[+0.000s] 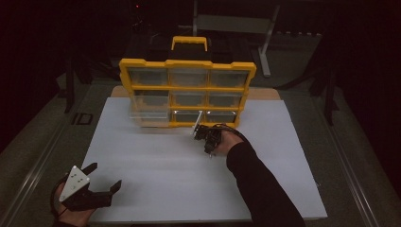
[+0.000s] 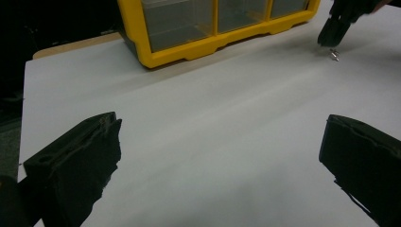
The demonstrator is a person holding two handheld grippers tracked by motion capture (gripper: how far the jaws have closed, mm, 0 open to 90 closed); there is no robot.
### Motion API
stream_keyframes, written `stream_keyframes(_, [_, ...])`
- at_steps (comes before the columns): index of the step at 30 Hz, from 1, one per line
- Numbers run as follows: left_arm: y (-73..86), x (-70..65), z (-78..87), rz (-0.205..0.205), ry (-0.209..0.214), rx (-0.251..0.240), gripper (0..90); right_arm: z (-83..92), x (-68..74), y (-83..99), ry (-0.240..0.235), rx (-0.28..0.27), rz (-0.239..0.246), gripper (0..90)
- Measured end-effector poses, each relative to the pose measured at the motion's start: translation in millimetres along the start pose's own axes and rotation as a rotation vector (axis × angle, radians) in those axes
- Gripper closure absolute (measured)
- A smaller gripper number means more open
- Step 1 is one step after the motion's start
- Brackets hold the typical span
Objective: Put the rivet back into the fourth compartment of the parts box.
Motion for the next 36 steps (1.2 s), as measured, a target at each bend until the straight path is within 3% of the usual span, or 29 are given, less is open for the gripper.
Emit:
stream_keyframes(6, [0.2,0.3,0.3,0.002,-0.001,-0.002,0.5,24.3,0.0,3.3,0.016,-0.034,0.006,82.8])
stream_keyframes(7, [0.2,0.5,0.4,0.002,-0.001,-0.002,0.5,36.5,1.1,4.5,0.015,-0.047,0.009,82.8])
stream_keyframes(14, [0.1,0.4,1.1,0.003,-0.002,-0.004,0.5,68.4,3.3,7.0,0.018,-0.127,0.016,82.8])
stream_keyframes(27, [0.5,1.3,2.3,0.010,-0.007,-0.011,0.5,104.7,7.3,6.1,0.010,-0.243,0.030,82.9])
stream_keyframes(36, [0.6,0.9,0.7,0.010,-0.002,-0.008,0.5,130.7,3.6,6.6,-0.055,-0.441,0.024,83.1])
Point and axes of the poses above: each handheld gripper's, and its own axes: z roughly backward along the jaws, y roughly out of its underside, x roughly to its left, the point moved 2 cm from there along -z, roughly forward along the jaws, and after that the axes turned 15 degrees about x, right-handed, at the moved point
